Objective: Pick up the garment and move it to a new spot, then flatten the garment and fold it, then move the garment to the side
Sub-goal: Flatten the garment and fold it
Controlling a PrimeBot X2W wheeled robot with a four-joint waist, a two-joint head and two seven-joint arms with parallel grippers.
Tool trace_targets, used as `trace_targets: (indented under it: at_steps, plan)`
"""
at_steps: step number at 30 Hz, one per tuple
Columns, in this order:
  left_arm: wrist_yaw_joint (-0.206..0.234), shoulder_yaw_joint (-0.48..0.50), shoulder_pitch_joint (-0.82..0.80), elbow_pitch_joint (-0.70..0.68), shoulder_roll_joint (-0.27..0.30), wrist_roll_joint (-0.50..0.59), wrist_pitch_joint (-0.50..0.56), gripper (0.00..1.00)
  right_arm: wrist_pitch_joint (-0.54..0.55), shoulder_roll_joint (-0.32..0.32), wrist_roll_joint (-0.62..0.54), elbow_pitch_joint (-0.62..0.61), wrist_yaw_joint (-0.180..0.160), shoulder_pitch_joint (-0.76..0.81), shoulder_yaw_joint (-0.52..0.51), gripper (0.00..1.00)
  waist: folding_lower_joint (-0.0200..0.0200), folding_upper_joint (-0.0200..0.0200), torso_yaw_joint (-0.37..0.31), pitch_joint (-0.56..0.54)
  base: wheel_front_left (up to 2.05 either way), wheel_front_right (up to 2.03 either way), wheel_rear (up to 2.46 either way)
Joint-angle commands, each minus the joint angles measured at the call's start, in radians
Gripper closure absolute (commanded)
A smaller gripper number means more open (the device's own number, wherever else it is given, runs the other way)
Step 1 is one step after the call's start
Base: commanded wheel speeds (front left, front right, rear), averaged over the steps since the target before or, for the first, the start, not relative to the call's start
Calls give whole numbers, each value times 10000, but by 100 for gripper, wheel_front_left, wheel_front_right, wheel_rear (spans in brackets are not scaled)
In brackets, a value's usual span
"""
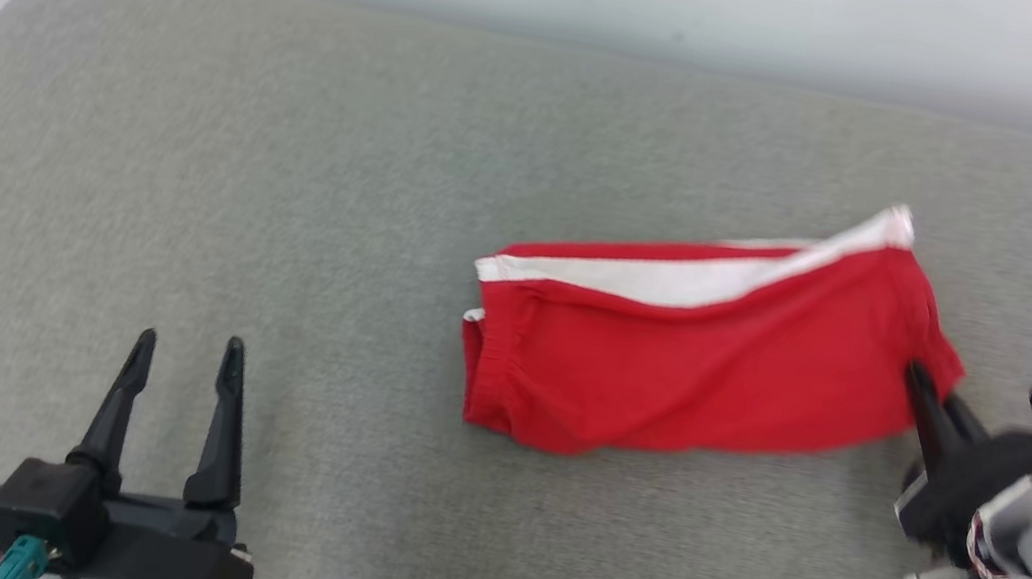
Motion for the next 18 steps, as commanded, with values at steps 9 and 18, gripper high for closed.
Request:
trace_targets:
  at_steps: [9, 18]
  plan:
    - [17, 273, 762, -244, -1, 209, -28, 0, -133, -704, 13, -992, -32, 2140, -1140, 100, 1, 0, -1018, -943, 0, 0, 0]
    - [-20, 430, 1053, -326, -3, 275, -28, 0, -140, -687, -651, -1260, -32, 3248, -2552, 100, 1, 0, -1332, -1189, 0, 0, 0]
